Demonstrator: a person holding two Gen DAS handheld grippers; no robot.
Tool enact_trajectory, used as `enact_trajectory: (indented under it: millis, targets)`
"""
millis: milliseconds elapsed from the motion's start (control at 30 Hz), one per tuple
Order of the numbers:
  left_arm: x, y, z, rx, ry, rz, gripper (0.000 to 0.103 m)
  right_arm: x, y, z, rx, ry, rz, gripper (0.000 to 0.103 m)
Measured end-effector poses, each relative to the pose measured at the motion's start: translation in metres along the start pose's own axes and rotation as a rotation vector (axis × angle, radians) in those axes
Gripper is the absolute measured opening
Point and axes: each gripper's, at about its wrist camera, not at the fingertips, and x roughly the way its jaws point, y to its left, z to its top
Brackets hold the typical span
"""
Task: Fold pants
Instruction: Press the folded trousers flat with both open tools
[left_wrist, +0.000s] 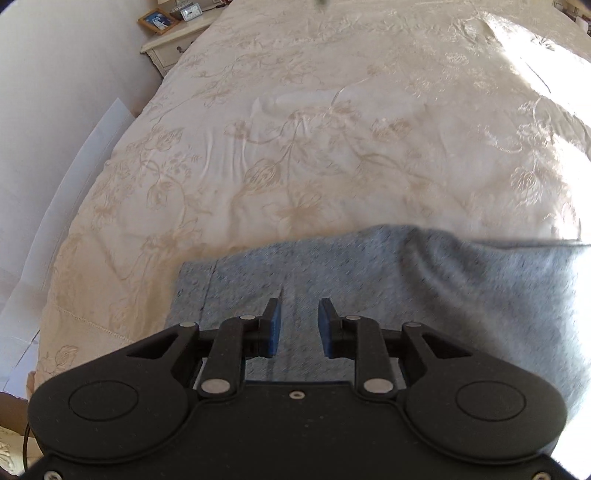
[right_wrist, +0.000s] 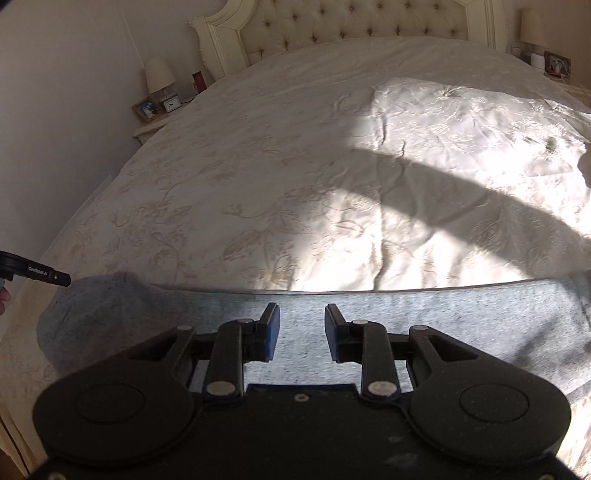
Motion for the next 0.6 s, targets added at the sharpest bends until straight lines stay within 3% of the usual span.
enact_trajectory:
  millis: [200,300,467,600]
  targets:
    - [0.028,0.040,-0.031,0.061,0.051,-0.062,0.034,0.042,0.106,-0.009,0.001,0.058,0.078,0.029]
    - [0.050,0.048,-0.041,0.146,0.065,-0.069,0.034,0.076,0.145,-0.007,0.015,0.095,0.083,0.029]
    - [0.075,0.051,-0.054,0.303,0.055,-0.082,0.035,0.124,0.183,-0.008,0.024,0.153,0.060,0.029]
    - [0.082,0.056,-0.054,0.321,0.048,-0.123,0.035,0.157,0.194,0.001,-0.017,0.189,0.015,0.029]
